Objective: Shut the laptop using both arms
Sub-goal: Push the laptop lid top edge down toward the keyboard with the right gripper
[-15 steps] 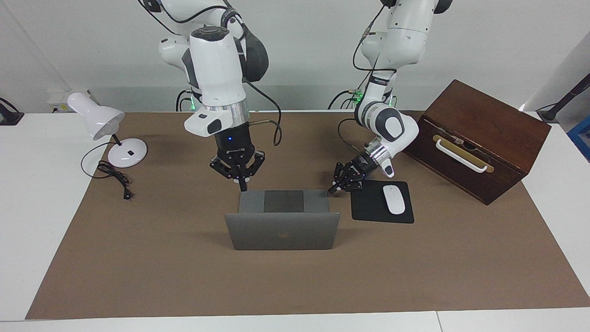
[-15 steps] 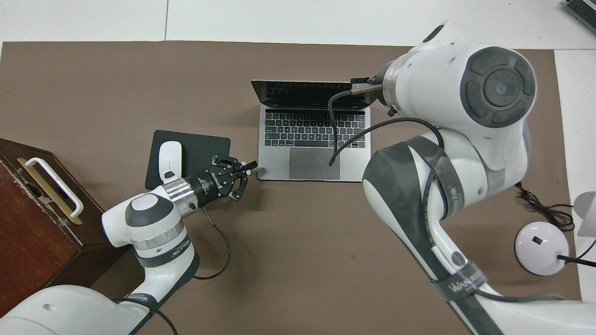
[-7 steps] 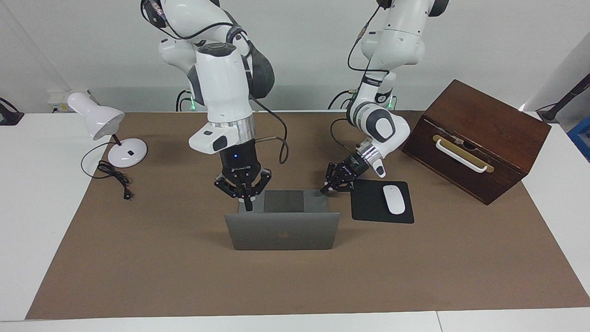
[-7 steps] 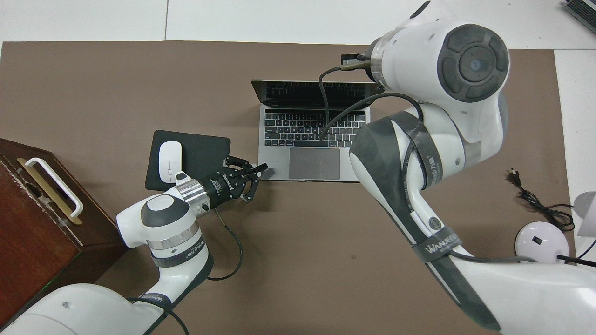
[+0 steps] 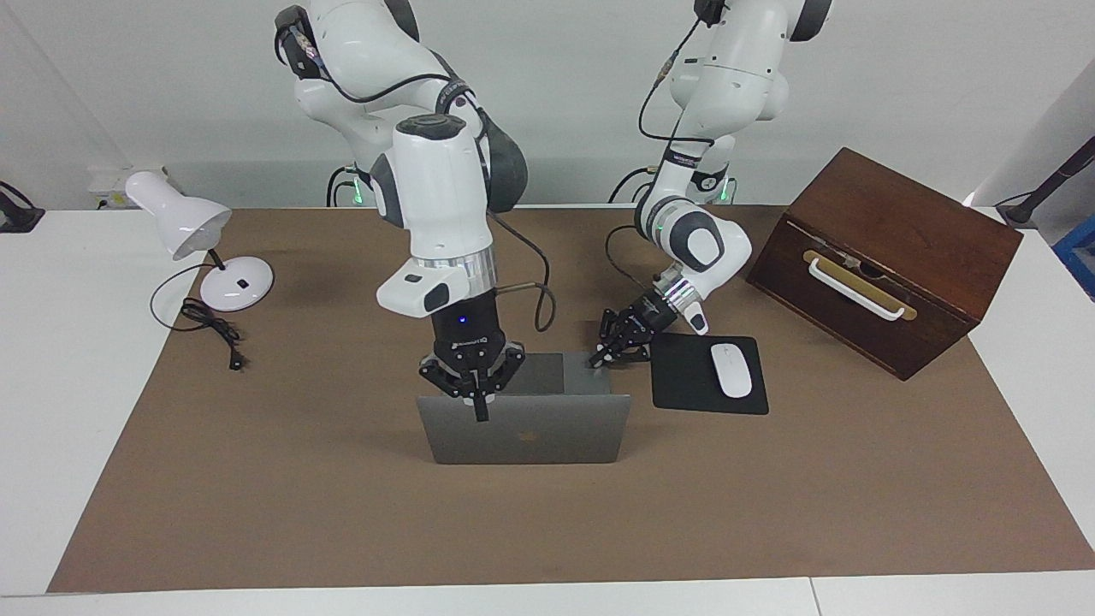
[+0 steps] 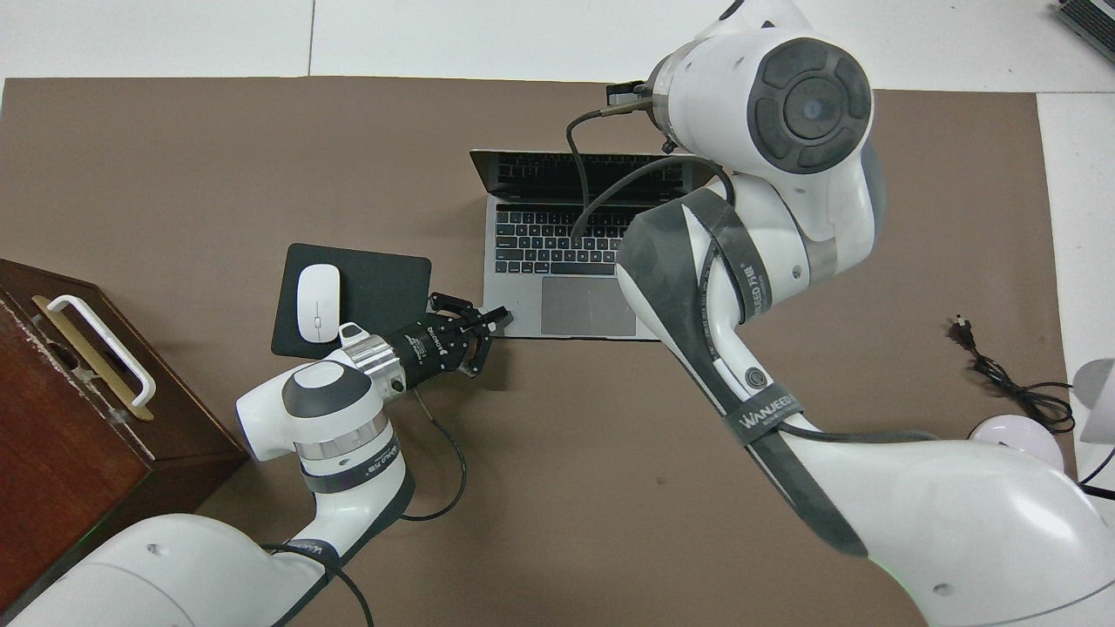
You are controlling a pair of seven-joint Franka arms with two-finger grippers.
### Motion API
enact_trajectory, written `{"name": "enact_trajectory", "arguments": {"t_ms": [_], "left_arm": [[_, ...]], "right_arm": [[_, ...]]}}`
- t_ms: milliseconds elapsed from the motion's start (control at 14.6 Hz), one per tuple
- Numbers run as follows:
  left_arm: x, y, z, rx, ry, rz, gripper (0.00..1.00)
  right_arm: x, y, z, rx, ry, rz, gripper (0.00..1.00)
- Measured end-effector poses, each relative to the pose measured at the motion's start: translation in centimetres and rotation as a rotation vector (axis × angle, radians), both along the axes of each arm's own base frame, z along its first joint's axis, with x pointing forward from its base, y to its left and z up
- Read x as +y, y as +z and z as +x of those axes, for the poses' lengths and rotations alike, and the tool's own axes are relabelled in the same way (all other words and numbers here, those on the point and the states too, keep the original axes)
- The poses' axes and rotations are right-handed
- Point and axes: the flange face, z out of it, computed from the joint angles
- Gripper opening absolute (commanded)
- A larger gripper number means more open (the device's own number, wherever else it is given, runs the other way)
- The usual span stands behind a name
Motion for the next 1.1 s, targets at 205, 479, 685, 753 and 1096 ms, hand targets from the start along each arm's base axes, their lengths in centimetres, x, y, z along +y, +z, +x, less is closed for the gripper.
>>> {"name": "enact_trajectory", "arguments": {"t_ms": [205,479,685,753,1096], "left_arm": [[0.0,0.0,0.0,-0.007,-0.004,0.004,0.0],[-0.2,-0.2,-0.1,-0.046,-0.009,0.01,0.0],[-0.1,-0.3,-0.1,-0.052,-0.012,0.007,0.0],[-0.1,-0.3,-0.1,-0.053,-0.013,0.006,0.0],[-0.1,-0.4,-0.1,-0.054,-0.014,0.005,0.0]], "right_arm": [[0.4,-1.5,1.1,-0.018,0.004,0.004,0.0],[1.3,-3.1,2.1,-0.017,-0.006,0.016,0.0],[2.4,-3.8,1.8,-0.003,-0.049,0.049,0.0],[2.5,-3.8,1.8,0.0,-0.058,0.056,0.0],[2.6,-5.1,1.6,0.049,-0.075,0.064,0.0]]}}
